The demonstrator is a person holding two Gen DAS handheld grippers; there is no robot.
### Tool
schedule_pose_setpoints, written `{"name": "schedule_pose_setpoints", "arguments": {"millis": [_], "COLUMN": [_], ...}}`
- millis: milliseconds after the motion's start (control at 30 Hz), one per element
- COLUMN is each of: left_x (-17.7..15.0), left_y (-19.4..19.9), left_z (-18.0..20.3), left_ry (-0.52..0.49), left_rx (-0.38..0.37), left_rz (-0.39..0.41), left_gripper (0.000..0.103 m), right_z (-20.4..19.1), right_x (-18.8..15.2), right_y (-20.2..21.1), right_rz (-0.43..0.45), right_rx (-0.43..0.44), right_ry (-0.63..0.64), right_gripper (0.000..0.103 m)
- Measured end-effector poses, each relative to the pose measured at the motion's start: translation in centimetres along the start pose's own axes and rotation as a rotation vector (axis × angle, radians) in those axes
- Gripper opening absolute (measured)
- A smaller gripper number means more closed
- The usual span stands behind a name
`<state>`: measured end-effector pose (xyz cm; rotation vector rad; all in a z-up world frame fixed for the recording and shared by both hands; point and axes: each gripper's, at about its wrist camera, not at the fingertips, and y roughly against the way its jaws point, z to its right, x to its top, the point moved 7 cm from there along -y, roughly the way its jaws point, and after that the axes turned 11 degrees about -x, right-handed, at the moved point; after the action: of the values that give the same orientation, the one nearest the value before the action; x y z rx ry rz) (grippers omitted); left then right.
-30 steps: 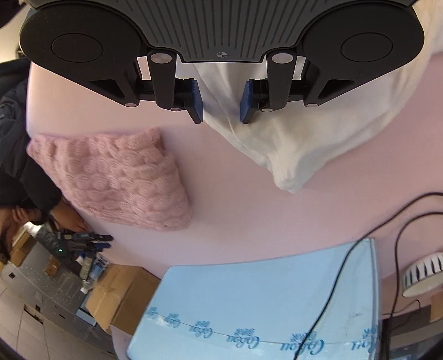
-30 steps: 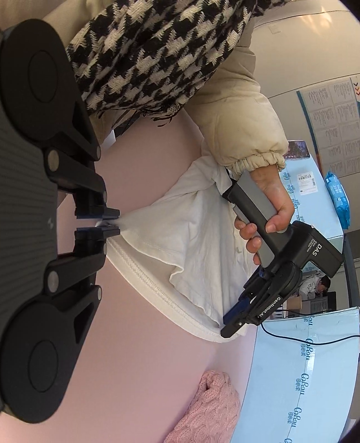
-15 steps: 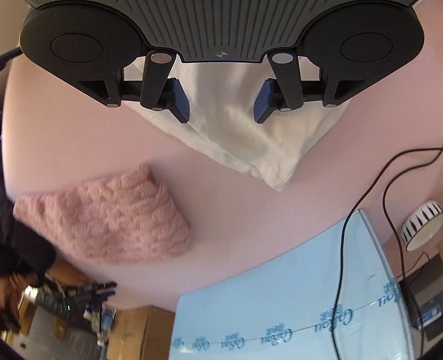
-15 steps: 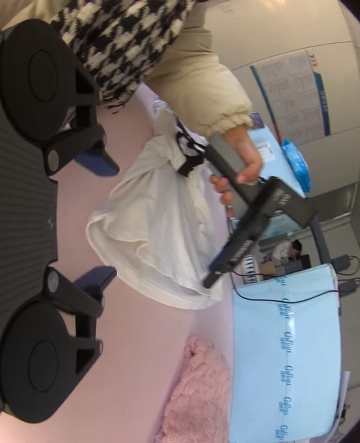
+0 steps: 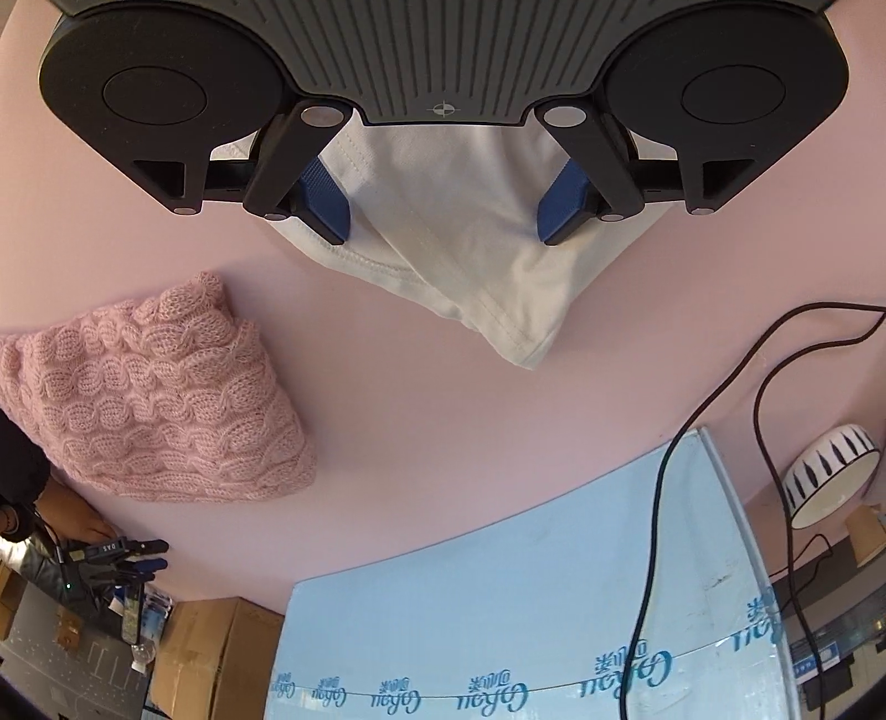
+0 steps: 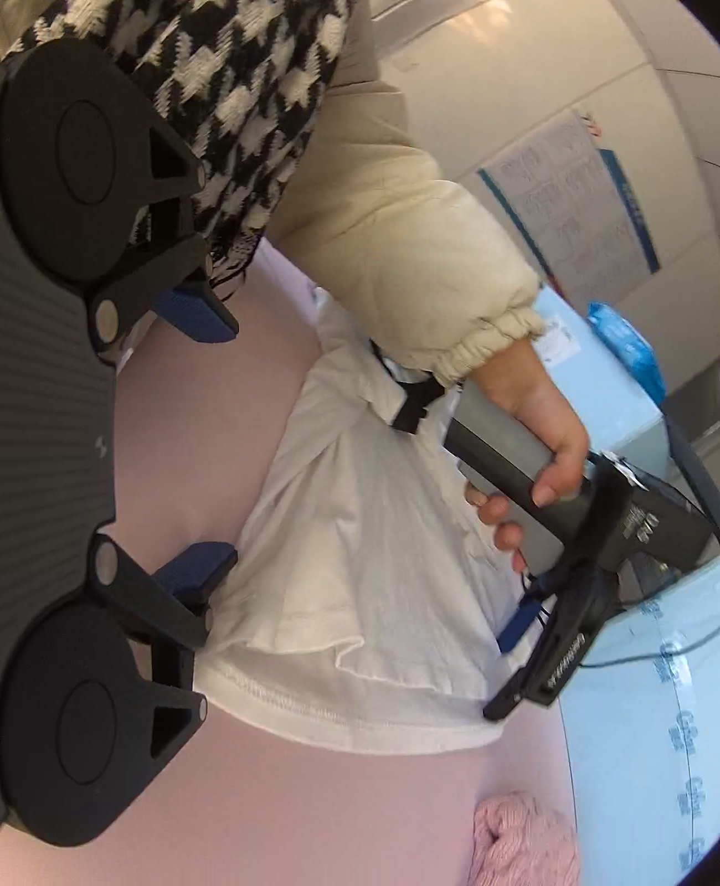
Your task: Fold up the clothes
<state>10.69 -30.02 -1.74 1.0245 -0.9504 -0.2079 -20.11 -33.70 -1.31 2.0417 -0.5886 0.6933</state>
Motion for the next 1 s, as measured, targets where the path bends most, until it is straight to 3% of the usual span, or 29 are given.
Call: {"name": "schedule_pose_setpoints", "arguments": {"millis": [67, 133, 200, 300, 400, 500, 567, 633, 700, 800, 900, 1000], "left_x": [0.4, 0.5, -0.8, -4.7, -11.6, -19.2, -24.9, -28.9, -31.0, -32.8, -32.7, -32.5], "left_y": [1.7, 5.0, 10.4, 16.2, 20.9, 23.7, 25.8, 27.1, 27.3, 26.4, 25.9, 25.5], "left_z": [0.2, 0.4, 0.0, -1.9, -5.3, -7.8, -9.2, -9.8, -9.7, -9.5, -9.1, -9.5], "left_ry": [-0.014, 0.003, 0.078, 0.215, 0.346, 0.459, 0.582, 0.688, 0.755, 0.827, 0.799, 0.818], "left_rx": [0.006, -0.009, -0.066, -0.151, -0.113, 0.028, 0.096, 0.082, 0.017, -0.079, -0.075, -0.088], "left_rz": [0.053, 0.162, 0.32, 0.388, 0.32, 0.246, 0.246, 0.255, 0.25, 0.224, 0.212, 0.252], "left_gripper": [0.076, 0.077, 0.077, 0.078, 0.084, 0.084, 0.084, 0.084, 0.084, 0.084, 0.084, 0.088], "right_z": [-0.3, -1.1, -1.8, -3.3, -3.4, -1.2, 0.2, 1.6, 2.1, 2.5, 2.7, 3.5], "right_x": [-0.7, -1.2, -1.1, -1.1, -1.2, -1.6, -1.7, -1.4, -1.0, -0.4, -0.4, -0.5], "right_y": [1.9, 3.8, 4.4, 4.4, 2.7, 1.1, 1.0, 1.2, 1.1, 0.3, 0.3, 0.3], "right_rz": [0.041, 0.092, 0.107, 0.104, 0.016, -0.122, -0.13, -0.103, -0.046, -0.033, 0.012, 0.093], "right_rx": [-0.027, -0.031, -0.019, 0.003, -0.041, -0.115, -0.07, -0.053, -0.09, -0.157, -0.23, -0.292], "right_ry": [-0.038, -0.047, -0.057, -0.064, -0.086, -0.296, -0.442, -0.582, -0.622, -0.69, -0.732, -0.747], "right_gripper": [0.086, 0.088, 0.09, 0.091, 0.091, 0.089, 0.089, 0.089, 0.088, 0.088, 0.08, 0.078]}}
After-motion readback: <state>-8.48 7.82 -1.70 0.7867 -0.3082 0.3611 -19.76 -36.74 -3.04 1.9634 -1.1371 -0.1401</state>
